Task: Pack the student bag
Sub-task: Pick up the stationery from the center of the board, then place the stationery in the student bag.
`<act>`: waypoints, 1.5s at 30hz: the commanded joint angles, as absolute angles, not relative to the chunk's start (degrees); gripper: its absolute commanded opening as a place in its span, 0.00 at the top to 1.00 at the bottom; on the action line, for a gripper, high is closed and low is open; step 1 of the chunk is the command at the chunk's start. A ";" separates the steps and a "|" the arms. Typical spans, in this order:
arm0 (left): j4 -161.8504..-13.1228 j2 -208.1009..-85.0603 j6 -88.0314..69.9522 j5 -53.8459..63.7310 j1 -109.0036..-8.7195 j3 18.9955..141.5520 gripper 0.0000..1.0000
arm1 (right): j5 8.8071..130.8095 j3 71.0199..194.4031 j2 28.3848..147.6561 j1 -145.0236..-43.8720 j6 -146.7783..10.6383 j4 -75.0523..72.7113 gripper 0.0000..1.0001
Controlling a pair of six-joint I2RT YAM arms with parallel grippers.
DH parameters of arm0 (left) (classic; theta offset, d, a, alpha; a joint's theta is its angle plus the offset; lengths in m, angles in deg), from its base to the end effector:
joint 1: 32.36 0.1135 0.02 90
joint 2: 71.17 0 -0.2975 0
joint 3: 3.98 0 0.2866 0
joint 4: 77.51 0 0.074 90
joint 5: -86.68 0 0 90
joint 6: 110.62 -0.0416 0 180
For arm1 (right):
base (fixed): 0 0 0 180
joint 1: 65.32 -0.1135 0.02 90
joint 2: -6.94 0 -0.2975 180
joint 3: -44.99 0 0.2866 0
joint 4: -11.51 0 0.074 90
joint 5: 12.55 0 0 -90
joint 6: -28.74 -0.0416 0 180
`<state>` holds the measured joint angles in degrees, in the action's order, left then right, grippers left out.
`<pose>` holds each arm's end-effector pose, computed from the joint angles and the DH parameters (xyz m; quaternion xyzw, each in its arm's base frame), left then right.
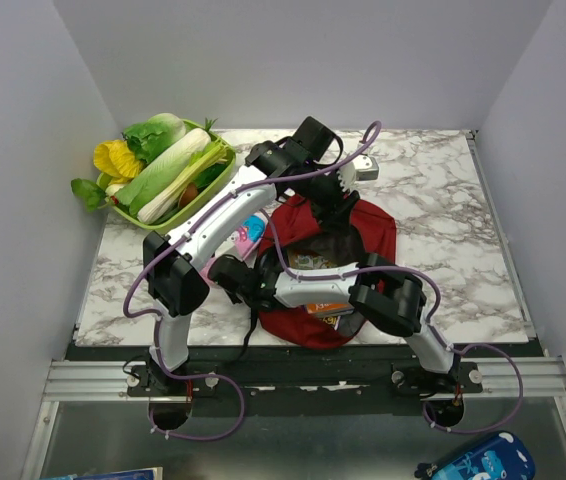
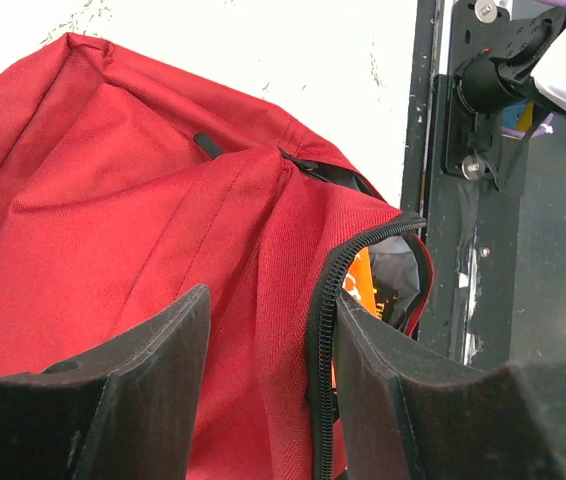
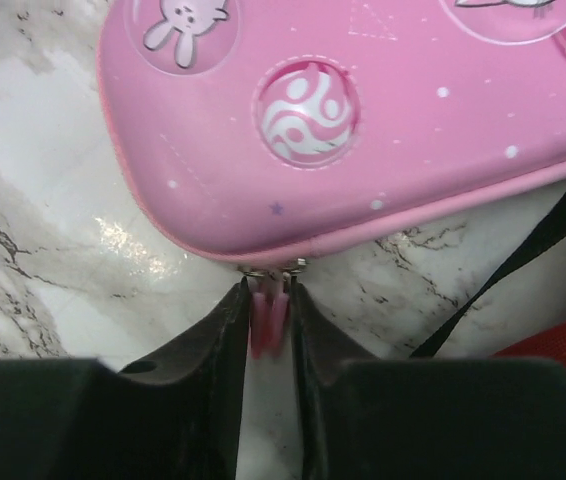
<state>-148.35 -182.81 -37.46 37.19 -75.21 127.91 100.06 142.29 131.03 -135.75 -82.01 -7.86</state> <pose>0.3230 -0.3365 0.4076 0.5408 0.7080 -0.3888 0.2349 0.1894 0.4850 0.1496 -0.3157 0.8563 0.1342 0.3861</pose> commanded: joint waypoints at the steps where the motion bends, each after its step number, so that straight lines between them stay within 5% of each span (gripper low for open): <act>1: -147.60 -179.90 -37.14 35.88 -74.99 127.11 0.43 | 99.07 138.91 132.98 -135.90 -83.49 -9.63 0.76; 4: -147.51 -179.72 -37.14 35.70 -74.90 126.85 0.43 | 100.47 137.85 131.66 -135.81 -83.05 -9.19 0.99; 16: -144.88 -180.86 -34.69 31.49 -70.07 126.84 0.43 | 102.32 126.61 105.40 -141.52 -68.66 -4.35 0.99; 28: -142.68 -179.46 -33.71 31.40 -67.96 124.83 0.44 | 113.83 120.63 79.56 -145.30 -70.83 -18.76 0.99; 45: -142.15 -174.27 -32.22 33.95 -69.54 123.42 0.47 | 124.91 113.51 67.68 -146.36 -80.50 -31.51 0.99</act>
<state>-142.78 -177.98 -33.53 32.01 -68.37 123.08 120.23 115.99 69.48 -145.68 -76.04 -26.79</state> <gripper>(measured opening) 0.531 0.034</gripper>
